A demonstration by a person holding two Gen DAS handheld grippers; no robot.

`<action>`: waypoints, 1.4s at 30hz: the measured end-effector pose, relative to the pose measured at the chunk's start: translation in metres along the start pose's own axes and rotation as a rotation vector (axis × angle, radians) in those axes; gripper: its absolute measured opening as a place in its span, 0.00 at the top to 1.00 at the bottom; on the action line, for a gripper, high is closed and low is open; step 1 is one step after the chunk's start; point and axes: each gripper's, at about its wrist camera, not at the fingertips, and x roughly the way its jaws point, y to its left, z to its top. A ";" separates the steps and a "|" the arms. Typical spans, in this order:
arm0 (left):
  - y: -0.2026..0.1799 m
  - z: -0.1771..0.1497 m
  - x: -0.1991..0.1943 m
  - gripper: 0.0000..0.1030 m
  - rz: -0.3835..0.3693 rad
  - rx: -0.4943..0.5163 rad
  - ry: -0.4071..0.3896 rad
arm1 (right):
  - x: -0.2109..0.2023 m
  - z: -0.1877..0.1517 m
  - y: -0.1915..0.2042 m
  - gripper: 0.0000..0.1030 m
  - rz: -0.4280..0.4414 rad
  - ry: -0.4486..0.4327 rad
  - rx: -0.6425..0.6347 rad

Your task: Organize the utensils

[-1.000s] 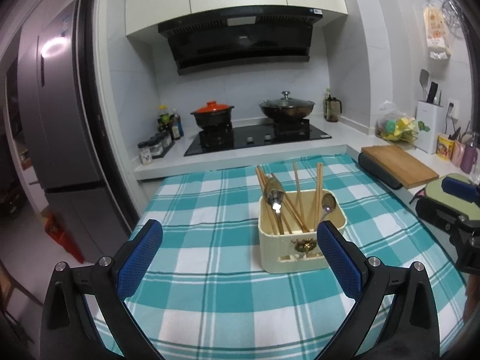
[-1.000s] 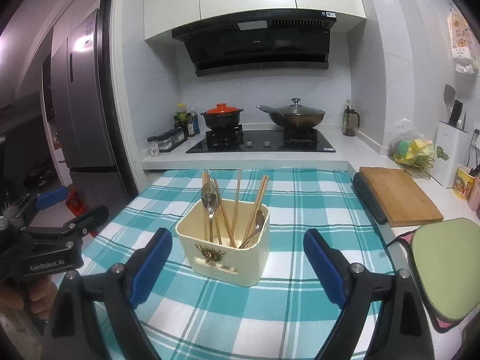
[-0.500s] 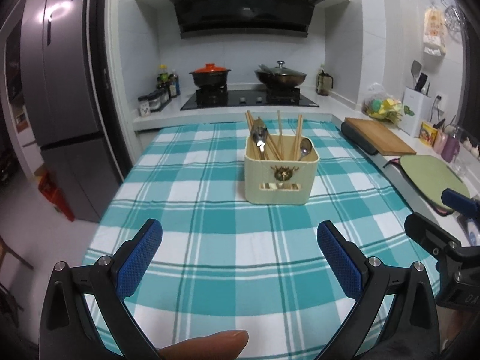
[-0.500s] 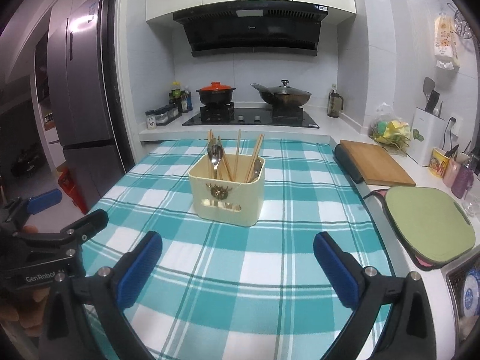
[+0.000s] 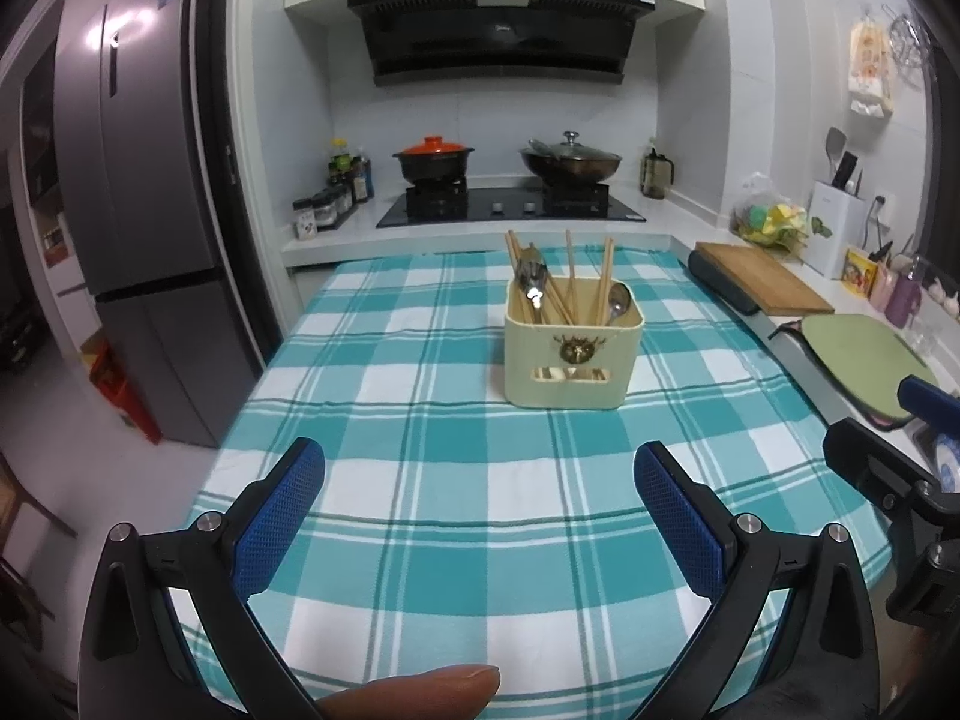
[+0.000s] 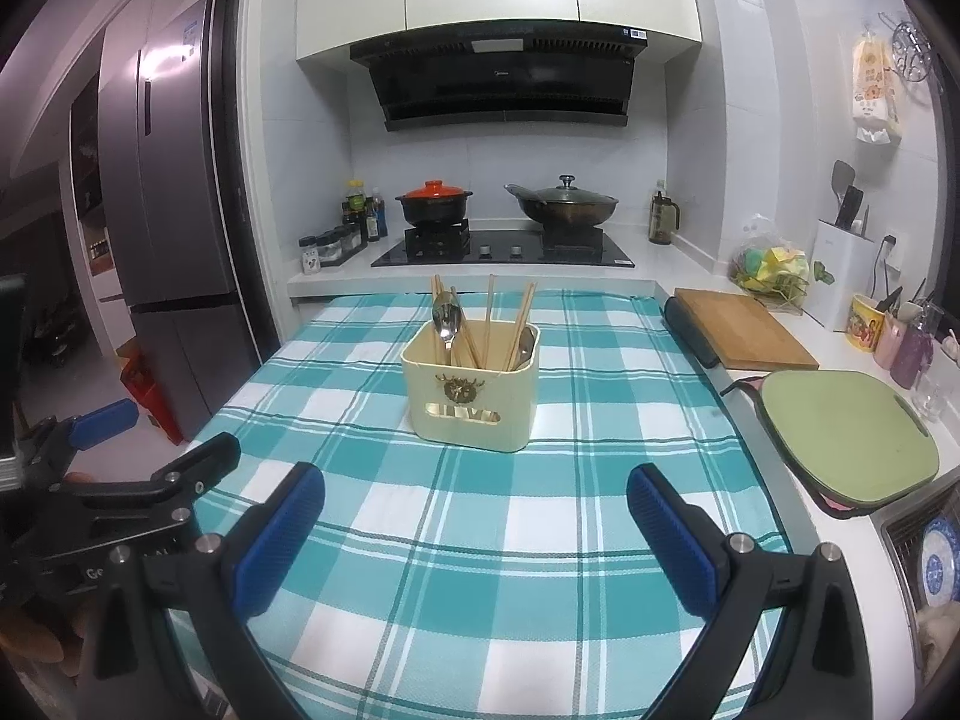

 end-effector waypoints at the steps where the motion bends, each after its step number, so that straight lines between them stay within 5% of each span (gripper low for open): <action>1: -0.001 0.000 0.001 0.00 0.003 0.004 0.002 | 0.001 0.000 -0.001 0.00 -0.003 0.003 0.003; 42: -0.004 -0.006 0.012 0.00 0.018 0.012 0.020 | 0.004 -0.005 0.001 0.00 0.013 0.020 -0.011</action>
